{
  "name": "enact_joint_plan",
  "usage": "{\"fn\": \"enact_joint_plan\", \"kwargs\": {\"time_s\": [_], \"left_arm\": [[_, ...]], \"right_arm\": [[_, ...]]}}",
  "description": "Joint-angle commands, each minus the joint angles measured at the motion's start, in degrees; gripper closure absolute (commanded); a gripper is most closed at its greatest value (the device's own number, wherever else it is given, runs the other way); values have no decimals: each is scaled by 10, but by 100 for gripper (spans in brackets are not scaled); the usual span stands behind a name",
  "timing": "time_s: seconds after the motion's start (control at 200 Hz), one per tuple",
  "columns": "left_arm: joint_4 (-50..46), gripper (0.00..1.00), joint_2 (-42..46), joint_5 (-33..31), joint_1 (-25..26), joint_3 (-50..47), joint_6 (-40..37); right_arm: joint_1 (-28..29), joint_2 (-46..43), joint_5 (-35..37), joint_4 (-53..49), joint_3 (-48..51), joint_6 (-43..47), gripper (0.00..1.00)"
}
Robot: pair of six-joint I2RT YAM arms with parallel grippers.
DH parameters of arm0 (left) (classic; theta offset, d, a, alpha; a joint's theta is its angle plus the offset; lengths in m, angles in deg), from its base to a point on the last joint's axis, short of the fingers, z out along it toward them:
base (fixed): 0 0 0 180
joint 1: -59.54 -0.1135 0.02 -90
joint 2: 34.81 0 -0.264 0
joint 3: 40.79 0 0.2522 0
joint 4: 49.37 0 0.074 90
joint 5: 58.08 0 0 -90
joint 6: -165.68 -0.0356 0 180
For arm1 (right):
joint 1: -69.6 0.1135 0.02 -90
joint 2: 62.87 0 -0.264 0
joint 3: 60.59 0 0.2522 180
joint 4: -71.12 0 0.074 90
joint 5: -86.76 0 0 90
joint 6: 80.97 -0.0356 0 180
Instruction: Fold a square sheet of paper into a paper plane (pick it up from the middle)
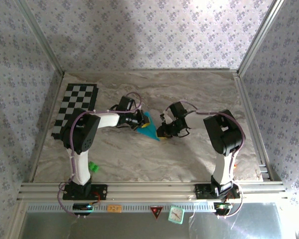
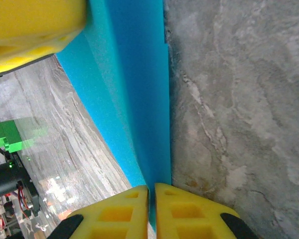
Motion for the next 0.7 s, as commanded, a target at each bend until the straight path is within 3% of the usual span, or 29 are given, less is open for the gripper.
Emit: {"fn": "enact_joint_plan", "kwargs": {"time_s": [0.0, 0.695], "left_arm": [[-8, 91, -17, 1, 3, 17, -6], [-19, 92, -29, 0, 2, 24, -11]], "right_arm": [[-3, 20, 13, -36, -5, 4, 87], [-11, -4, -7, -45, -8, -9, 83]]}}
